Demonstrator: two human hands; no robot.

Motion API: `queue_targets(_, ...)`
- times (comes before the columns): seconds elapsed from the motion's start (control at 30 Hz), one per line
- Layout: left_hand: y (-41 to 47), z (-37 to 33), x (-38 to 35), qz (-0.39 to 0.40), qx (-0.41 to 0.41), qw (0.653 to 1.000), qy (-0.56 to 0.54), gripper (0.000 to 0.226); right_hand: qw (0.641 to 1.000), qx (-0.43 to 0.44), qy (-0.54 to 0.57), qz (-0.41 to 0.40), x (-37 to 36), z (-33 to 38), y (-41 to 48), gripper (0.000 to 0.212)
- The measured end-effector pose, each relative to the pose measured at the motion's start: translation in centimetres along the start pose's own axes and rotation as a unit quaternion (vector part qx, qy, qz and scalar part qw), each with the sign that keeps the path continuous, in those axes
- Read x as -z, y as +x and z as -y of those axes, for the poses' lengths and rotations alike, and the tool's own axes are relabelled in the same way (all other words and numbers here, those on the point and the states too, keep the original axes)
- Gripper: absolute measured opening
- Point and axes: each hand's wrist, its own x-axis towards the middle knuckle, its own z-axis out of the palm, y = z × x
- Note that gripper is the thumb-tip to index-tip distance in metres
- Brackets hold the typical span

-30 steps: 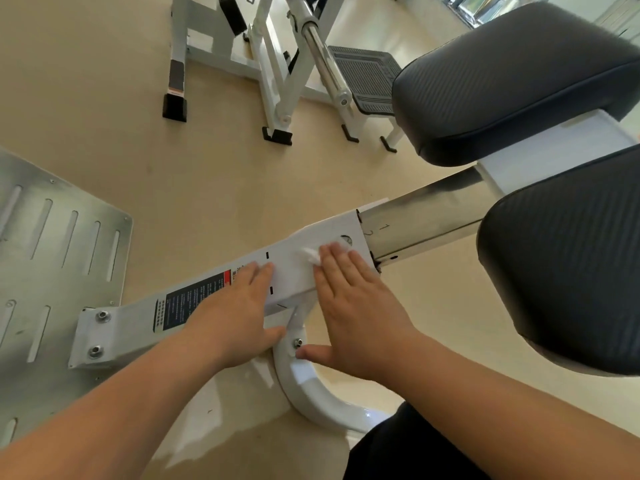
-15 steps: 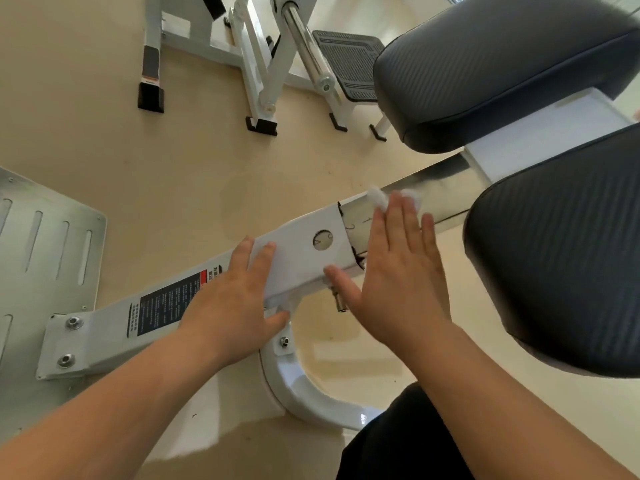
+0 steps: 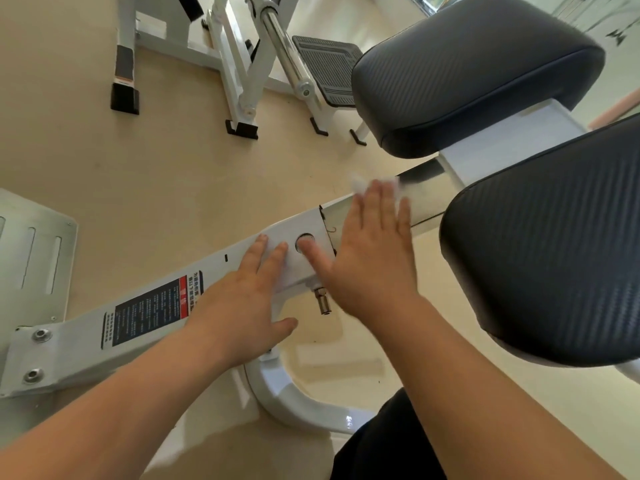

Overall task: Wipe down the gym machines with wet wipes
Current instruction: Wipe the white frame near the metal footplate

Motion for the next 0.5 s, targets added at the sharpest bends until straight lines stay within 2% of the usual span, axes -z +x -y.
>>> queue_targets(0.07, 0.0, 0.4, 0.0, -0.006, -0.004, 1.000, 0.003, 0.108, 0.996, 0.085, 0.000, 0.017, -1.5, 0.9, -1.6, 0.107)
queue_targets(0.13, -0.1, 0.6, -0.1, -0.007, -0.002, 1.000, 0.004, 0.109, 0.993, 0.114, -0.022, 0.013, -1.8, -0.1, -2.3, 0.106)
queue_targets(0.27, -0.2, 0.7, -0.5, -0.006, -0.008, 1.000, -0.002, 0.111, 0.999, -0.027, -0.018, -0.023, 0.6, -2.8, -0.1, 0.102)
queue_targets(0.3, -0.2, 0.8, -0.6, -0.006, -0.006, 1.000, -0.006, 0.111, 0.999, -0.026, -0.015, -0.027, 0.6, -2.5, 0.1, 0.102)
queue_targets(0.43, -0.3, 0.9, -0.6, -0.012, -0.010, 1.000, -0.008, 0.110, 0.992, 0.112, 0.045, -0.024, -3.1, 0.2, -3.9, 0.103)
queue_targets(0.5, -0.3, 0.9, -0.5, -0.015, -0.010, 1.000, -0.002, 0.111, 0.990, 0.130, 0.036, -0.049, -4.3, -0.5, -5.2, 0.101)
